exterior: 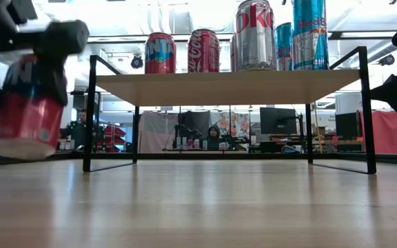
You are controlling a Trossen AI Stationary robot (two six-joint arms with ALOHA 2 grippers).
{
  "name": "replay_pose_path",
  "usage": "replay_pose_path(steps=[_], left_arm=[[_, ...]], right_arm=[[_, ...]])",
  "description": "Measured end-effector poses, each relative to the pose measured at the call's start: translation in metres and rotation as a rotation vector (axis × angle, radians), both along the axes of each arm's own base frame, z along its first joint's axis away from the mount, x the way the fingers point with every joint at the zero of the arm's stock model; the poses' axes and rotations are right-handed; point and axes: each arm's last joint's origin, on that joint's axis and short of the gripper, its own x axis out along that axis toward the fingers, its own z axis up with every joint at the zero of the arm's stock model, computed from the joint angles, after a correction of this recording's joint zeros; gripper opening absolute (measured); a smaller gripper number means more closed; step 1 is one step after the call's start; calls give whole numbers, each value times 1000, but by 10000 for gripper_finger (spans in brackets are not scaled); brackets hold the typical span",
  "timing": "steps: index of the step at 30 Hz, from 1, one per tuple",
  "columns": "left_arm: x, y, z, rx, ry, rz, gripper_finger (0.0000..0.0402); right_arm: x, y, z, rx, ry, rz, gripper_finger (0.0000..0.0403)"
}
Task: Place canned beverage on shelf
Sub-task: Put the red soda can on the shelf aligned with the other red soda can
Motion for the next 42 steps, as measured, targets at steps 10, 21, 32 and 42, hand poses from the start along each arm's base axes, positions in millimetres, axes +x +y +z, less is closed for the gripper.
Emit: replay_pose_path(steps=[10, 21, 32, 42], left_arm=[[3, 0, 71, -214, -60, -82, 292], [5, 1, 96, -211, -164, -138, 286], [20, 2, 134, -120, -234, -313, 286], [31, 14, 139, 164, -192, -465, 286]], right_arm=[[0, 0, 0, 0, 0, 0, 384], [0, 0, 0, 0, 0, 0, 384], [0, 0, 0, 1, 0, 0, 384], [0, 0, 0, 1, 0, 0, 384]])
